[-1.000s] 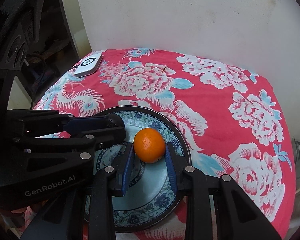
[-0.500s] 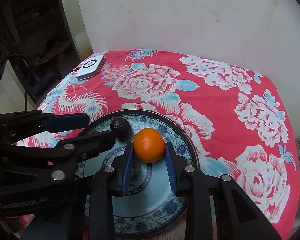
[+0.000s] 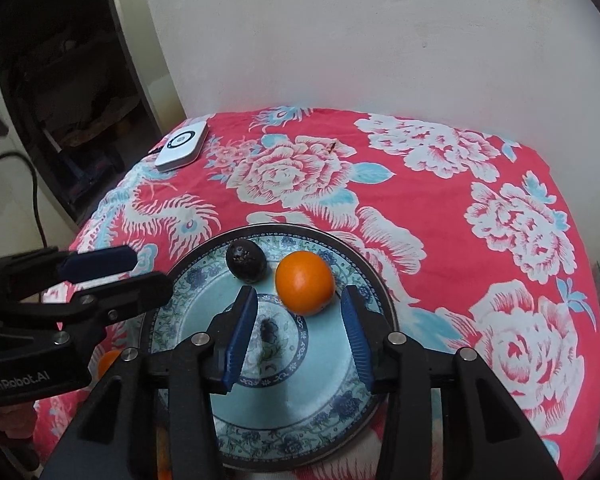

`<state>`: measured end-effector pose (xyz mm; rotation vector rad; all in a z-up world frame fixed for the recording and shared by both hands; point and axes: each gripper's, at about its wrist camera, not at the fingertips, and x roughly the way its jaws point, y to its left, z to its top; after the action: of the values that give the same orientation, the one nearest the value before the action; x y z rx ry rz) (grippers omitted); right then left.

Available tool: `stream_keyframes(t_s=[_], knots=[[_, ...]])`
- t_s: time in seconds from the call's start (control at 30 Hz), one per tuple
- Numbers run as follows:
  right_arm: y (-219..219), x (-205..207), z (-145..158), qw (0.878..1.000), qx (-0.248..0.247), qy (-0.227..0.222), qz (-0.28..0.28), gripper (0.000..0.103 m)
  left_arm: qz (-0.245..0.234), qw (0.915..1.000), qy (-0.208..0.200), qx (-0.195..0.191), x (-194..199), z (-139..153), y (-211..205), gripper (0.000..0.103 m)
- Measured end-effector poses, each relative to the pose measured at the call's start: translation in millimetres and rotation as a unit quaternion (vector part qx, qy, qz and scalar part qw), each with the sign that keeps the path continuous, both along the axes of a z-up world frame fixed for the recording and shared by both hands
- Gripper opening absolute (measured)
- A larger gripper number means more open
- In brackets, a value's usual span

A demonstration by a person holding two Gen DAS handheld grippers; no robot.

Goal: Organize fruits
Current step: 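Open the left gripper on the plate while the right gripper releases the tangerine beside it, then grasp a second dark plum with the right gripper while the left gripper grasps a large orange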

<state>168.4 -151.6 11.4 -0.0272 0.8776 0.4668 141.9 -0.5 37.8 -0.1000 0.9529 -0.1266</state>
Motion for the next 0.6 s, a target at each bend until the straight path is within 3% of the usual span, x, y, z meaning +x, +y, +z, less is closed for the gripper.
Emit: stream_keyframes(t_s=[0.6], knots=[[-38.5, -49.2, 22.6, 0.999, 0.010, -0.008, -0.036, 0.049, 0.009, 0.9998, 0.008, -0.018, -45.7, 4.1, 11.7, 0.052]])
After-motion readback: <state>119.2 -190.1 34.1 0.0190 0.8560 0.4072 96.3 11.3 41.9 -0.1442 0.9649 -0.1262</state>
